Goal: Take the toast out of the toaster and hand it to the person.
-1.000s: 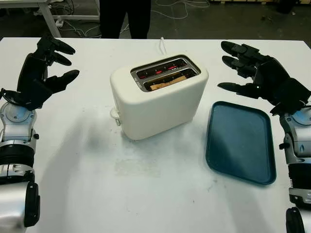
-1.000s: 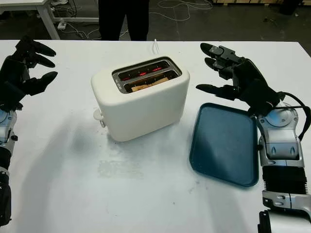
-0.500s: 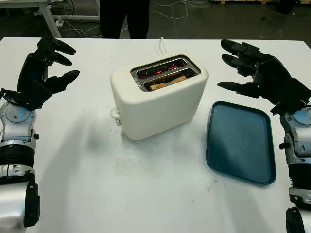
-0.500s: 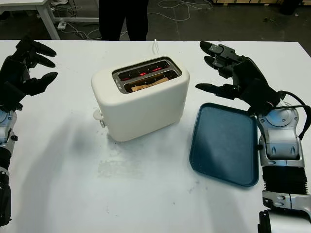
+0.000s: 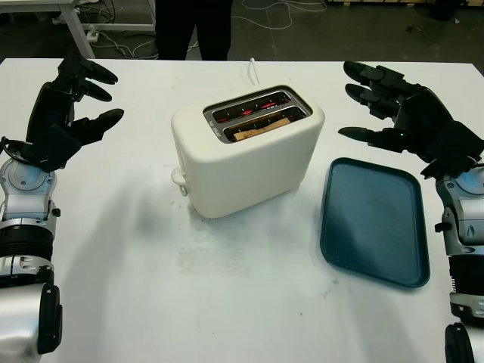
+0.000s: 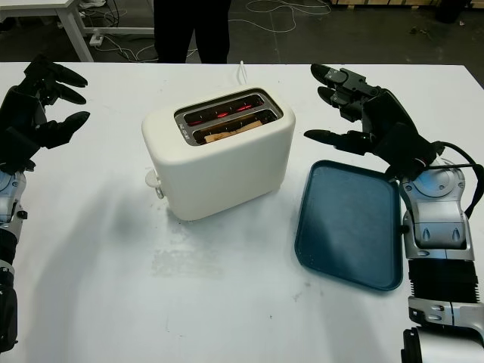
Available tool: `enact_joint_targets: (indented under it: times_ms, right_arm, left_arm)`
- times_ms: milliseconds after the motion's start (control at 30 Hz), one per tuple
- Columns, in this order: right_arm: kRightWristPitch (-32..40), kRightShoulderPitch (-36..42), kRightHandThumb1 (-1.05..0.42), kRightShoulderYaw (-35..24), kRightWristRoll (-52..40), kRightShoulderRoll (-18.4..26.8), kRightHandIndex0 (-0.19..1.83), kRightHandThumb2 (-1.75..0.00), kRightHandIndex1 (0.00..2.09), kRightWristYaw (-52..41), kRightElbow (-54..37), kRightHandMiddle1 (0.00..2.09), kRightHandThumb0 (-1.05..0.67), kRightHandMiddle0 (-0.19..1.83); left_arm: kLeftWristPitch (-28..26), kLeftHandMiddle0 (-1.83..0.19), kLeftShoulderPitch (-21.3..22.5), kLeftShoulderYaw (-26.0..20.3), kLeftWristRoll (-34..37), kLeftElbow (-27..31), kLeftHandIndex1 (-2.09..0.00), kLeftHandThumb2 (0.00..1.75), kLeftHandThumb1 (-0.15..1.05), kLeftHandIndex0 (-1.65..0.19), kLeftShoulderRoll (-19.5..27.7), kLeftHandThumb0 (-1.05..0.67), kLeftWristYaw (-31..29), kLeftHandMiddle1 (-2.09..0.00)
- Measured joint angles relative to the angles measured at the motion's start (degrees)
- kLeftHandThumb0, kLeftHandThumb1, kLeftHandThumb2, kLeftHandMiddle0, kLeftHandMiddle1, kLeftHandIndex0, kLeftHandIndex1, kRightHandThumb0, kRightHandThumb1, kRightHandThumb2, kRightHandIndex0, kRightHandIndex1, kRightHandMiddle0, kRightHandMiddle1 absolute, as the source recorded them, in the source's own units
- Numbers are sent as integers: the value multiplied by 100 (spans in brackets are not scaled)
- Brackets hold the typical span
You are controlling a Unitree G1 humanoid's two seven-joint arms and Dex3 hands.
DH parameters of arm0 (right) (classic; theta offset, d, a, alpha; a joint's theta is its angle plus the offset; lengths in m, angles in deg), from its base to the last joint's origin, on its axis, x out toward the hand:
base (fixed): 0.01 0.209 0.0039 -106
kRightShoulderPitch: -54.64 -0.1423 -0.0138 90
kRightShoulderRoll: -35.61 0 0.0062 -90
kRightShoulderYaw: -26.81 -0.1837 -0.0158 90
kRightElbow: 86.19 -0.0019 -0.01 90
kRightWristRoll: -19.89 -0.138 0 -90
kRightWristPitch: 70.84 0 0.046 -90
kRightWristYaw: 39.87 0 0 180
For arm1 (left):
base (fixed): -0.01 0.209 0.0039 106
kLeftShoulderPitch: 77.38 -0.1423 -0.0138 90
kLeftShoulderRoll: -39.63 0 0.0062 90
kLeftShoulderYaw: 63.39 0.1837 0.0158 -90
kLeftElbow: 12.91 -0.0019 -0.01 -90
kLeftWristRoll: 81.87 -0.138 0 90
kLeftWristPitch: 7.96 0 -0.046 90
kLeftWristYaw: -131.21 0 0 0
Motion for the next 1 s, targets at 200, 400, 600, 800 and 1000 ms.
enact_joint_targets:
  times_ms: [200,400,600,800,1000]
  right_arm:
    - [0,0,-83,0,-1,0,28,0,0,0,0,0,-47,29]
    - [0,0,-83,0,-1,0,28,0,0,0,0,0,-49,30]
    - [0,0,-83,0,-1,0,29,0,1,3,0,0,-51,30]
    - [1,2,-84,-8,-2,0,29,0,1,6,-5,0,-56,30]
    - [1,13,-84,-8,-1,0,28,0,0,7,-6,0,-56,29]
  left_arm:
    - [0,0,0,0,6,0,-154,33,92,-1,0,-105,-19,-164]
    - [0,0,0,0,6,0,-154,33,92,0,0,-105,-19,-164]
    - [0,0,0,-21,9,0,-154,33,92,0,0,-105,-20,-164]
    - [0,0,0,-22,-1,1,-154,34,92,0,0,-105,-19,-164]
    - [-1,0,0,-22,2,1,-153,33,92,-1,-1,-105,-19,-163]
